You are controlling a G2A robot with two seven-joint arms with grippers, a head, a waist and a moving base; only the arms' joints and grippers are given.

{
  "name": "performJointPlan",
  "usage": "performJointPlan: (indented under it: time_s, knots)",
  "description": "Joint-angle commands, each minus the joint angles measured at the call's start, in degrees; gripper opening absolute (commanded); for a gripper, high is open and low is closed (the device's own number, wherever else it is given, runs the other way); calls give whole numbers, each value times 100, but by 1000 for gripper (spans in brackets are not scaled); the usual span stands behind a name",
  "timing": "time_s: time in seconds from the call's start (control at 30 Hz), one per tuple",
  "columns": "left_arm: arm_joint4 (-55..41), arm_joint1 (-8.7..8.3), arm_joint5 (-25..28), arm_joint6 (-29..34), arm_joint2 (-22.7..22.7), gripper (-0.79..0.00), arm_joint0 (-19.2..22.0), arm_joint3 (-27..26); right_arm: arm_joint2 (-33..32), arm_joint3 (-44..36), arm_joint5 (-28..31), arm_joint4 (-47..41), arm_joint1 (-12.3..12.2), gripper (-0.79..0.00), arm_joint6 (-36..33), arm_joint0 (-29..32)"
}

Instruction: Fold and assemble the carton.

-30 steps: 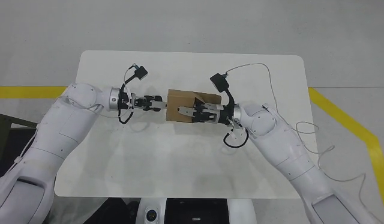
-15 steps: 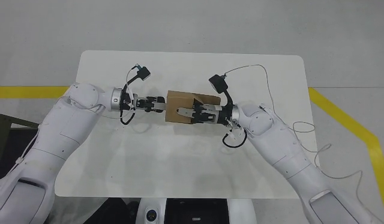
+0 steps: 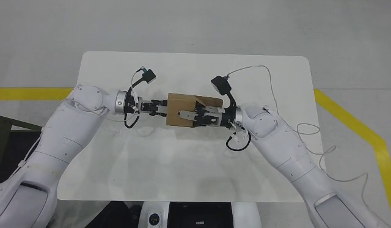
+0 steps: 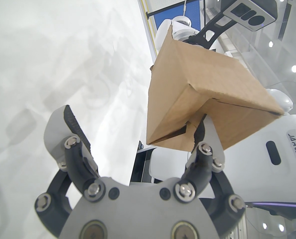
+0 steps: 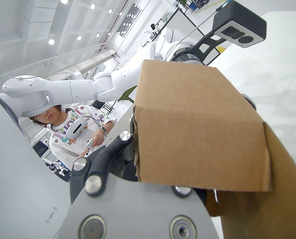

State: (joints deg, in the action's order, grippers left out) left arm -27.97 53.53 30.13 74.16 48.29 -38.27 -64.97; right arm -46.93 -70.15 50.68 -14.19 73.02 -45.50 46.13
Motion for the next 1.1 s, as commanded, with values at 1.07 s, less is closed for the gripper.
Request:
performJointPlan:
  time_s: [1.07]
  knots:
    - [2630,-538,2787,-2788,813,0,-450,-102,392,1661,-1253,-430,266,-502,-776,-574]
